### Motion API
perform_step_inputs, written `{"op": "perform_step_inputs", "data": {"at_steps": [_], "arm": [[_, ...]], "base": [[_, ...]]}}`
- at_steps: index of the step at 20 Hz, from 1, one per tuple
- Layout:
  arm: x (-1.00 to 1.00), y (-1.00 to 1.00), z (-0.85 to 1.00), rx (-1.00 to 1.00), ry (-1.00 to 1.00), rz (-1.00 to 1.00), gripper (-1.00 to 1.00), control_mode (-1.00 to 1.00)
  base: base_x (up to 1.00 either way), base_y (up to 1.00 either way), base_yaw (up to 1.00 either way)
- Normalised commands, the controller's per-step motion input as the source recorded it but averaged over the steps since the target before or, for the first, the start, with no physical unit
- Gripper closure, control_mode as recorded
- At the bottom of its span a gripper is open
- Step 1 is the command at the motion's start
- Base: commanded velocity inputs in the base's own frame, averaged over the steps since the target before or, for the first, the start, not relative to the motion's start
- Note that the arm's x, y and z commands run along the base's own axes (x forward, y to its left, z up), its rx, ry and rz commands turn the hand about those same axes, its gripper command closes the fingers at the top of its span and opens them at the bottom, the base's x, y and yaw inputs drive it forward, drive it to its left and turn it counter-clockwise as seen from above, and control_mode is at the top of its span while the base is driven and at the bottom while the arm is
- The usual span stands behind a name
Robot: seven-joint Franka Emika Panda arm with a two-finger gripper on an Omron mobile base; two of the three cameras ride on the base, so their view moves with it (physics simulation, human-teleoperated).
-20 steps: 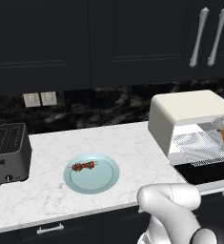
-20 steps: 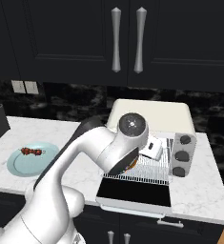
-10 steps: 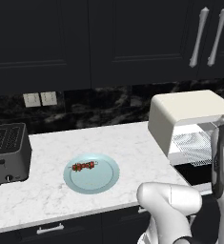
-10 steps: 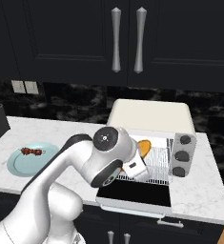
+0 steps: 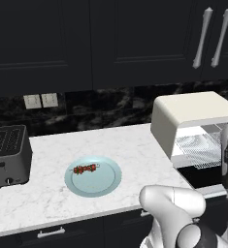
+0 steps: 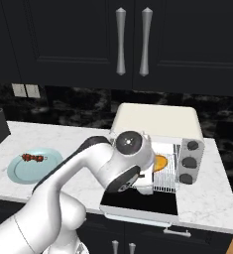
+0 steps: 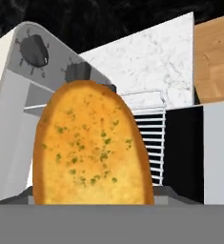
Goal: Pick up the kebab skewer and baguette bread, and place them inside the toaster oven. Close the toaster oven door and start by setting the timer.
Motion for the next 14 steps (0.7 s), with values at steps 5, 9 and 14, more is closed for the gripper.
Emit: {"op": "perform_step_inputs", "data": {"at_steps": [5, 9, 14], "arm": [[0.19, 0.13, 0.0, 0.12, -0.08, -0.06, 1.0, -1.0], [0.13, 0.11, 0.0, 0.13, -0.1, -0.13, 1.0, -1.0], [0.15, 0.09, -0.08, 0.11, -0.1, -0.09, 1.0, -1.0]], "base": [[0.0, 0.0, 0.0], [0.0, 0.0, 0.0], [0.0, 0.0, 0.0]]}}
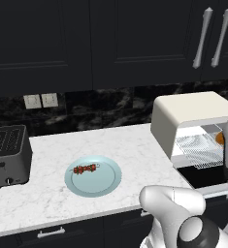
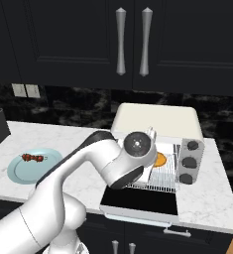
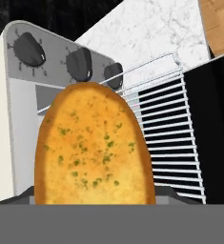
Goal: Pick up the kebab skewer and baguette bread, and place them inside the toaster oven. Close the toaster oven door and start by setting the timer.
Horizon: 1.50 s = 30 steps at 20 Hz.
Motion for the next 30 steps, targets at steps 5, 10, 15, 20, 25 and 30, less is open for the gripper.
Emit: {"op": "perform_step_inputs", "data": {"at_steps": [5, 10, 15, 20, 25, 30], "arm": [[0.22, 0.22, -0.12, 0.0, -0.04, 0.0, 1.0, -1.0], [0.25, 0.13, -0.13, 0.0, -0.01, 0.0, 1.0, -1.0], [0.35, 0.0, -0.1, 0.0, -0.01, 0.0, 1.0, -1.0], [0.4, 0.0, -0.13, 0.0, 0.0, 0.03, 1.0, -1.0], [0.32, 0.0, -0.1, 0.0, 0.0, 0.04, 1.0, -1.0], [0.21, 0.0, 0.0, 0.0, 0.01, 0.04, 1.0, -1.0]], "base": [[0.0, 0.0, 0.0], [0.0, 0.0, 0.0], [0.0, 0.0, 0.0], [0.0, 0.0, 0.0], [0.0, 0.0, 0.0], [0.0, 0.0, 0.0]]}}
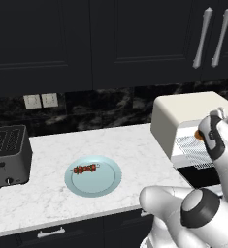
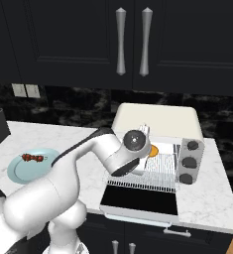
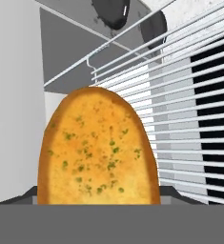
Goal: Pick up the kebab skewer and baguette bread, and place them inside the toaster oven. Close the toaster oven door and start by setting the timer.
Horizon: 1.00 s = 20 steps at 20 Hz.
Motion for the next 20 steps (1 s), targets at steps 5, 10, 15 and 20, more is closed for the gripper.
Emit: {"op": "perform_step_inputs", "data": {"at_steps": [5, 10, 15, 20], "arm": [[0.23, 0.0, -0.03, 0.0, 0.01, 0.03, 1.0, -1.0], [0.12, 0.0, -0.15, 0.0, 0.0, 0.02, 1.0, -1.0], [0.07, 0.0, -0.2, 0.0, 0.0, 0.01, 1.0, -1.0], [0.08, 0.0, -0.18, 0.0, 0.0, 0.01, 1.0, -1.0]], "base": [[0.0, 0.0, 0.0], [0.0, 0.0, 0.0], [0.0, 0.0, 0.0], [0.0, 0.0, 0.0]]}}
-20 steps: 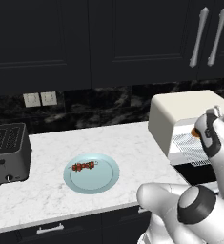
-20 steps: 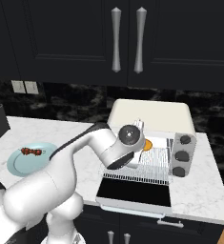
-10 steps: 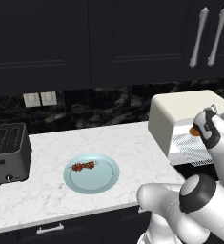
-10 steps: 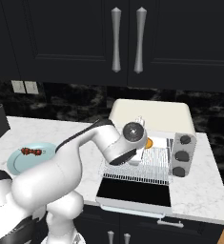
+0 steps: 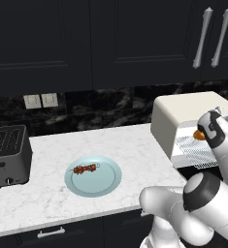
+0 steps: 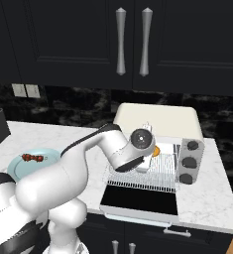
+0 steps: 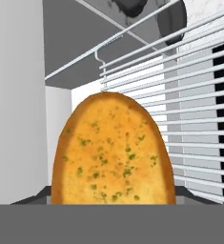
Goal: Pick up the kebab skewer and baguette bread, and place them inside the toaster oven. Close the toaster oven door and start by setting the timer.
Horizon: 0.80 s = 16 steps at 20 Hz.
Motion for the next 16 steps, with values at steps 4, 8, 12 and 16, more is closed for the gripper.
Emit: {"op": "perform_step_inputs", "data": {"at_steps": [4, 8, 12, 16], "arm": [[0.11, 0.0, -0.24, 0.0, 0.0, 0.0, -1.0, -1.0], [0.14, 0.0, -0.23, 0.0, 0.0, 0.0, -1.0, -1.0], [0.08, 0.0, -0.16, 0.0, 0.0, 0.01, -1.0, -1.0], [0.0, 0.0, -0.05, 0.0, 0.01, 0.01, -1.0, -1.0]], "base": [[0.0, 0.0, 0.0], [0.0, 0.0, 0.0], [0.0, 0.0, 0.0], [0.0, 0.0, 0.0]]}}
